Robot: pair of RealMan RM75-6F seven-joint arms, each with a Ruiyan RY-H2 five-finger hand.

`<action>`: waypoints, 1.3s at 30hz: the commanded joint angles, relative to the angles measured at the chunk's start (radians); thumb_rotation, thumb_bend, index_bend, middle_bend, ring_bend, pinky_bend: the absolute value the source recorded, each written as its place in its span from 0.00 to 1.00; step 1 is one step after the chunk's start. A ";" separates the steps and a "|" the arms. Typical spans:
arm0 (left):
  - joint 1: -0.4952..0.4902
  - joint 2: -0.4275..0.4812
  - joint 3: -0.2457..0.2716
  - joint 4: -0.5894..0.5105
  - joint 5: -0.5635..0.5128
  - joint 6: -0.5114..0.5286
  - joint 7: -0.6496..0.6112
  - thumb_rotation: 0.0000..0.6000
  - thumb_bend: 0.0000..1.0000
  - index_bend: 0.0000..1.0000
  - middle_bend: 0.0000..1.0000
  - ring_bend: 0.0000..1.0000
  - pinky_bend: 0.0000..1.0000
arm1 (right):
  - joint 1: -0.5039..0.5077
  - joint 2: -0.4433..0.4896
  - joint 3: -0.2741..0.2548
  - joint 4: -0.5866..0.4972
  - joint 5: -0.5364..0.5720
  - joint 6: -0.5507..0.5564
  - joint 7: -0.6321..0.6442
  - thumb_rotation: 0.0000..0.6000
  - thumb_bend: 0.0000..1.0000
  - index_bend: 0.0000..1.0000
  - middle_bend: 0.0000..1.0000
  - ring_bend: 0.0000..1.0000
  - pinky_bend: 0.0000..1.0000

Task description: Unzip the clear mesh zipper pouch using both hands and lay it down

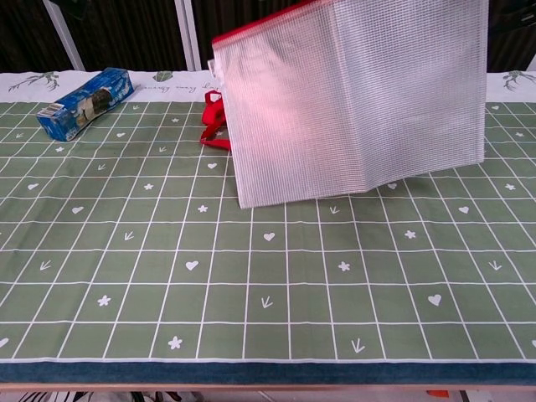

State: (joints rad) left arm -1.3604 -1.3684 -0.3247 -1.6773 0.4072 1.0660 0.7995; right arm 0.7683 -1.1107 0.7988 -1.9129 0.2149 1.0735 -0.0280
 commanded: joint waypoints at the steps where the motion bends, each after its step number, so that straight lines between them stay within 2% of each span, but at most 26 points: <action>1: 0.033 0.043 0.012 -0.041 0.019 0.010 -0.021 1.00 0.44 0.62 1.00 0.92 0.87 | -0.006 0.007 -0.007 0.007 -0.001 -0.006 0.003 1.00 0.53 0.67 0.18 0.00 0.21; 17: 0.134 0.193 0.045 -0.131 0.081 0.006 -0.088 1.00 0.44 0.62 1.00 0.92 0.87 | -0.009 0.027 -0.033 0.017 -0.006 -0.015 0.021 1.00 0.53 0.67 0.18 0.00 0.21; 39: 0.173 0.236 0.062 -0.150 0.102 0.008 -0.109 1.00 0.44 0.62 1.00 0.92 0.87 | -0.014 0.046 -0.054 0.043 0.003 -0.032 0.040 1.00 0.54 0.67 0.18 0.00 0.21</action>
State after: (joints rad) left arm -1.1883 -1.1334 -0.2635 -1.8277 0.5089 1.0738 0.6913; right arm 0.7544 -1.0651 0.7449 -1.8705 0.2180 1.0420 0.0124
